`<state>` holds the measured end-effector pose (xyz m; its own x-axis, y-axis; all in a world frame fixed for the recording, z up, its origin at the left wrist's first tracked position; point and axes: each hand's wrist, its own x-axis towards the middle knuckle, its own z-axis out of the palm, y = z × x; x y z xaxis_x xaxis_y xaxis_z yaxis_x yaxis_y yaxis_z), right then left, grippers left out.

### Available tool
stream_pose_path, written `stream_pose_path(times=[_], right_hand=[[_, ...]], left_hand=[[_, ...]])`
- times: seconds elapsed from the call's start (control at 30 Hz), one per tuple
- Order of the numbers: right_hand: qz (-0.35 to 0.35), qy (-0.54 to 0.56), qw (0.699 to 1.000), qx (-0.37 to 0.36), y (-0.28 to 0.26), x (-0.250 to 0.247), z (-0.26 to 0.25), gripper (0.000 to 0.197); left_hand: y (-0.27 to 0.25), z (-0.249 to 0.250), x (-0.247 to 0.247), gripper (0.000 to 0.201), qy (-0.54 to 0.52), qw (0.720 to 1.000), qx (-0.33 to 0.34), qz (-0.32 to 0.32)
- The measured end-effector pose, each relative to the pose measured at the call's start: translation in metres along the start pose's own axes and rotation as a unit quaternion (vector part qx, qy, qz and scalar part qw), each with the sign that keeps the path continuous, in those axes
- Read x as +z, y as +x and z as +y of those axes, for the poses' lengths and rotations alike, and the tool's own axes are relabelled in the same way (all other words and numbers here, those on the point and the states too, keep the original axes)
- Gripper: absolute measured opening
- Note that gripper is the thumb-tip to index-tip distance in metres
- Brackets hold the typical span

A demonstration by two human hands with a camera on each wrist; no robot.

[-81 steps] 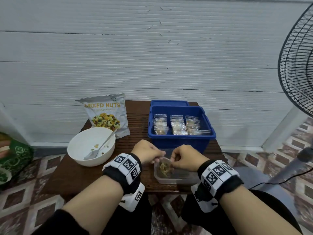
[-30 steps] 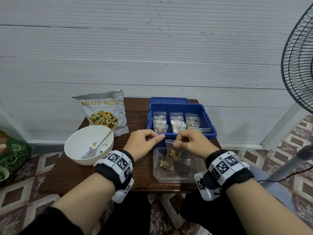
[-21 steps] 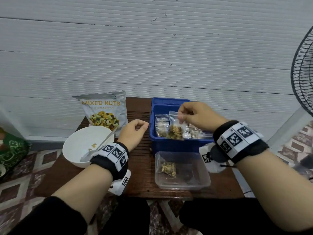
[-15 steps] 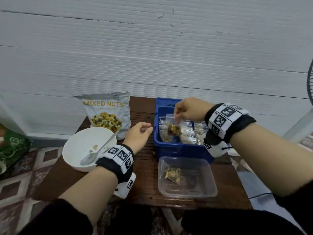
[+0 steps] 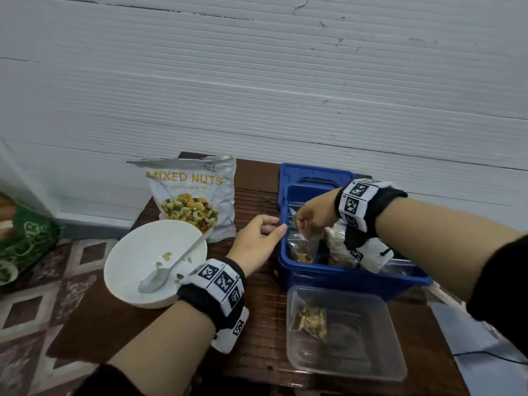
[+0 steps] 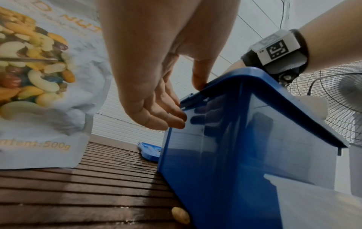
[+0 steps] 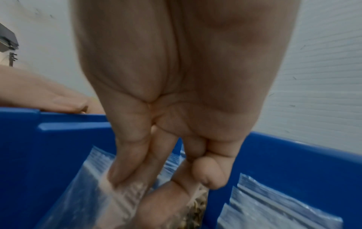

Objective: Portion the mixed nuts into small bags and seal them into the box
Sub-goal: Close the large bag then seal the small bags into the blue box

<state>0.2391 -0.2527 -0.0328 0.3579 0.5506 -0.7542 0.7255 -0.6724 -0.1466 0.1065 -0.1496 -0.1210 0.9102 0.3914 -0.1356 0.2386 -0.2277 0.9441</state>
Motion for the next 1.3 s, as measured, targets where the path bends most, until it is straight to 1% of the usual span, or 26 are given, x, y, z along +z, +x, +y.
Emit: stream_pose_path(times=[0.1,0.17,0.23,0.33,0.4,0.5,0.63,0.7,0.83,0.9,0.97,1.07,1.17,1.23,1.3], right_hand=[[-0.013,0.009,1.000,0.015,0.007,0.000,0.002,0.010],[-0.015,-0.005,1.000,0.021,0.009,0.001,0.003,0.013],[-0.010,-0.023,0.999,0.023,0.009,0.002,0.002,0.013],[0.004,-0.044,0.999,0.024,0.006,0.002,0.000,0.004],[0.016,-0.040,0.999,0.022,0.001,0.000,0.000,0.008],[0.046,-0.018,0.999,0.018,-0.012,-0.004,0.002,0.012],[0.114,0.016,0.993,-0.004,-0.039,-0.002,0.003,0.007],[0.132,0.045,0.990,-0.024,-0.055,0.004,0.001,0.007],[0.152,0.093,0.982,-0.063,-0.087,0.030,-0.012,0.009],[0.157,0.106,0.979,-0.079,-0.098,0.051,-0.022,0.010],[0.153,0.116,0.978,-0.078,-0.100,0.077,-0.030,0.011],[0.173,0.092,0.979,-0.057,-0.088,0.115,-0.035,0.012],[0.195,0.063,0.979,-0.003,-0.071,0.147,-0.040,0.015],[0.197,0.046,0.979,0.035,-0.063,0.162,-0.042,0.017],[0.203,0.031,0.977,0.052,-0.059,0.171,-0.045,0.021]], left_hand=[[0.001,-0.003,0.001,0.027,-0.003,1.000,-0.001,-0.003],[0.000,-0.004,0.002,0.026,-0.005,1.000,-0.002,-0.002],[-0.001,-0.004,0.003,0.026,-0.007,1.000,-0.002,0.000],[-0.002,-0.004,0.003,0.025,-0.005,1.000,-0.001,0.003],[-0.005,-0.003,0.003,0.023,-0.007,1.000,-0.002,0.005],[-0.011,0.001,0.003,0.026,0.001,1.000,0.000,0.004],[-0.022,0.005,0.003,0.030,0.015,1.000,-0.004,0.002],[-0.029,0.007,0.003,0.033,0.025,1.000,-0.006,-0.003],[-0.044,0.011,0.005,0.036,0.056,0.998,-0.011,-0.011],[-0.051,0.012,0.005,0.037,0.067,0.998,-0.011,-0.011],[-0.058,0.013,0.007,0.038,0.062,0.998,-0.010,-0.013],[-0.068,0.012,0.010,0.039,0.051,0.999,-0.014,-0.014],[-0.075,0.010,0.012,0.040,0.045,0.999,-0.020,-0.017],[-0.080,0.008,0.014,0.038,0.036,0.999,-0.023,-0.020],[-0.084,0.007,0.014,0.037,0.034,0.999,-0.027,-0.021]])
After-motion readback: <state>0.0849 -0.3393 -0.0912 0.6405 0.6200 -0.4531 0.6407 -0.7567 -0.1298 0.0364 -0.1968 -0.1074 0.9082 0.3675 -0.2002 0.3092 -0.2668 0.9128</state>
